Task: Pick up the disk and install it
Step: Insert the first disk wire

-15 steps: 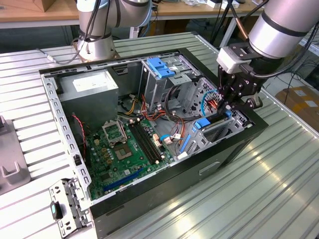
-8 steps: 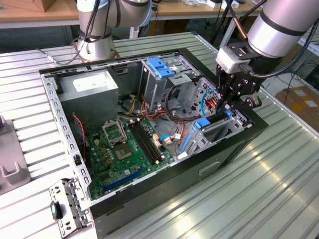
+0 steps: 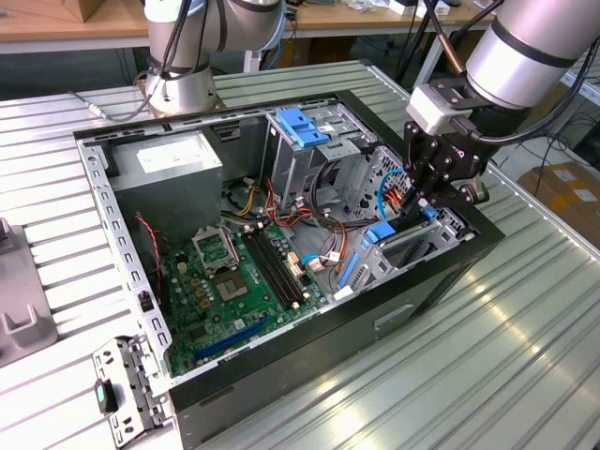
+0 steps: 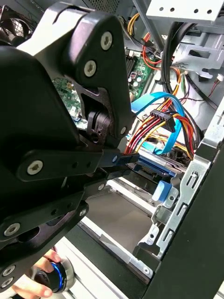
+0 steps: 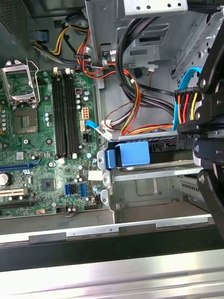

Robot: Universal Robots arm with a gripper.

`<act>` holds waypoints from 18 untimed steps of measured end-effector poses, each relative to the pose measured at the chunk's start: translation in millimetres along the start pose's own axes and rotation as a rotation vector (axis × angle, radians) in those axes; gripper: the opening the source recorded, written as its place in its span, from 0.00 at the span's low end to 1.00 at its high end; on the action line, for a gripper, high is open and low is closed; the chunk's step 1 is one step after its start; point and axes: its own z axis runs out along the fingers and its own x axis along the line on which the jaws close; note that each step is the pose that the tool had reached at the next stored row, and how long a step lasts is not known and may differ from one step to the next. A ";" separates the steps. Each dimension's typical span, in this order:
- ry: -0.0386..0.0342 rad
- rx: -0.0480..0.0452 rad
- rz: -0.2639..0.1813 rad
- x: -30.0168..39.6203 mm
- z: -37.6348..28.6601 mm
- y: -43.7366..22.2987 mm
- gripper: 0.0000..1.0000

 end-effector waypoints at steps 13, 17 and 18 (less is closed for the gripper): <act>0.0014 -0.0001 -0.005 1.2 1.9 -5.7 0.17; 0.0014 -0.0013 -0.021 1.9 2.4 -7.7 0.17; 0.0014 -0.0014 -0.024 1.9 2.4 -7.9 0.17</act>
